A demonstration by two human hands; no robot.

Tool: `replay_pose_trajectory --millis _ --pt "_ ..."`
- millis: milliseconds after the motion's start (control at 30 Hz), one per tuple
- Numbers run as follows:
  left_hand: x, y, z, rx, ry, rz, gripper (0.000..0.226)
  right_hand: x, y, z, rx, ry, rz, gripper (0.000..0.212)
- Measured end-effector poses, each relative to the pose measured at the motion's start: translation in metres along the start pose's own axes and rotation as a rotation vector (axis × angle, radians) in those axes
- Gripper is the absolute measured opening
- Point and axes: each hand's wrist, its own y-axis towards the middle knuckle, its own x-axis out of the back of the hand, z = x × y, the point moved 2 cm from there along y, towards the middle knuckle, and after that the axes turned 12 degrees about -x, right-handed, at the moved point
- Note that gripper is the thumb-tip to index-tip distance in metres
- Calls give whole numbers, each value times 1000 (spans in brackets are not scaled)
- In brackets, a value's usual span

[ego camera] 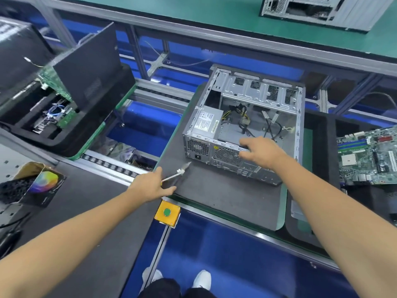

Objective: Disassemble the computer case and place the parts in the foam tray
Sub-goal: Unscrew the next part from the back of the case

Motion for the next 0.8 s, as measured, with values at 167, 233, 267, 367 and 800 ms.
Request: replay_pose_trajectory --millis 167,233,267,367,800 --pt "19 23 13 287 -252 -134 75 1 -1 2 16 5 7 23" --pt "27 41 6 323 -239 -124 79 2 -2 3 22 11 9 23" --pt "30 49 1 326 -239 -111 80 2 -2 4 24 14 9 23" --pt "31 65 -15 304 -259 -57 85 3 -3 5 22 15 14 22" --pt "-25 20 -115 -37 -708 -84 20 -1 -1 2 28 29 16 19"
